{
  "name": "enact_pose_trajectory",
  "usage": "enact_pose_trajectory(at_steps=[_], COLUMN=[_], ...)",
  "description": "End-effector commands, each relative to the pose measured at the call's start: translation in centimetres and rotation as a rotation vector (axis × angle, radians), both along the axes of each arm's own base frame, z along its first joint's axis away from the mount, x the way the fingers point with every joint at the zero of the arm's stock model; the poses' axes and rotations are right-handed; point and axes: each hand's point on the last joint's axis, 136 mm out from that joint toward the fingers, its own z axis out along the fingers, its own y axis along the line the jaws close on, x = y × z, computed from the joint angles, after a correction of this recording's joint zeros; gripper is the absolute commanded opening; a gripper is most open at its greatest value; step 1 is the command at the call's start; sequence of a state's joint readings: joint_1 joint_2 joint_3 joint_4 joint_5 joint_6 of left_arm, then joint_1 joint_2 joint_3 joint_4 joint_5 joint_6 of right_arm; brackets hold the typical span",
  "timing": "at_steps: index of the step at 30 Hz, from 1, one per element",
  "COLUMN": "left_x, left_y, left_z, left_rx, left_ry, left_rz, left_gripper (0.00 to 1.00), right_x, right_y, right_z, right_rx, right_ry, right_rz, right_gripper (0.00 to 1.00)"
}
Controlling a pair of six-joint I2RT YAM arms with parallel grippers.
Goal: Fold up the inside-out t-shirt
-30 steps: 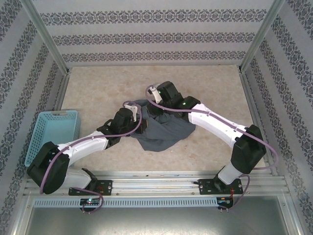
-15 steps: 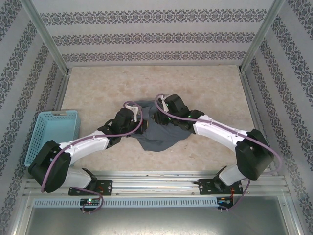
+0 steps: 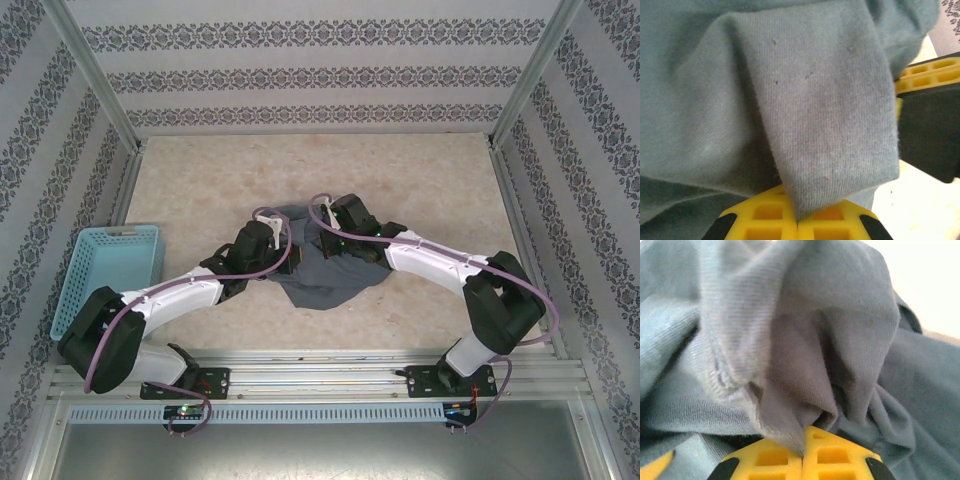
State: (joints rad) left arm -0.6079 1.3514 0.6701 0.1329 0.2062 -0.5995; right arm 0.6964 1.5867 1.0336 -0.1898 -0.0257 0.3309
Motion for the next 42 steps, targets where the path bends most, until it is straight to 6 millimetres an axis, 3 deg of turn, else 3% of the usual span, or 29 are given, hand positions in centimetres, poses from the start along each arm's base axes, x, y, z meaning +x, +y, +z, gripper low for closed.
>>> enact_pose_trajectory(at_steps=[1,6,10,13,17,20,25,28,31,34,38,42], left_x=[0.5,0.8,0.8,0.7,0.4,0.1,0.0,-0.1,0.0,0.1,0.1,0.1], left_y=[0.8,1.6,1.2,0.4,-0.1,0.1,1.1,1.0,0.4,0.0,-0.1,0.1], left_z=[-0.5,-1.4,-1.3,-0.9,-1.0,-1.6,-2.5,-2.6,-2.5,-2.5,-2.5,-2.6], left_rx=[0.091,0.160,0.150,0.110,0.113,0.139,0.197,0.188,0.158,0.136,0.133,0.147], left_ry=[-0.003,0.005,0.003,0.002,0.004,0.015,0.024,0.025,0.026,0.027,0.029,0.032], left_rz=[0.019,0.033,0.021,-0.009,-0.036,-0.039,-0.020,-0.024,-0.037,-0.043,-0.044,-0.041], left_gripper=[0.00,0.00,0.00,0.00,0.00,0.00,0.00,0.00,0.00,0.00,0.00,0.00], right_x=[-0.7,-3.1,-4.0,-3.0,0.1,1.9,2.5,1.4,0.7,0.7,1.6,1.3], right_y=[-0.6,-1.4,-1.1,-0.9,-1.7,-2.5,-4.0,-4.0,-2.9,-1.3,-1.1,-1.8], right_z=[4.4,9.4,11.0,10.7,10.4,11.9,14.5,13.4,11.5,9.7,7.4,7.7], right_rx=[-0.032,0.037,0.107,0.116,0.095,0.025,-0.213,-0.312,-0.268,-0.166,-0.075,0.002], right_ry=[-0.079,-0.098,-0.059,-0.035,-0.019,-0.085,-0.227,-0.212,-0.169,-0.119,-0.058,-0.061], right_rz=[0.007,0.048,0.084,0.069,0.003,-0.017,0.027,0.117,0.165,0.154,0.084,0.069], right_gripper=[0.00,0.00,0.00,0.00,0.00,0.00,0.00,0.00,0.00,0.11,0.26,0.37])
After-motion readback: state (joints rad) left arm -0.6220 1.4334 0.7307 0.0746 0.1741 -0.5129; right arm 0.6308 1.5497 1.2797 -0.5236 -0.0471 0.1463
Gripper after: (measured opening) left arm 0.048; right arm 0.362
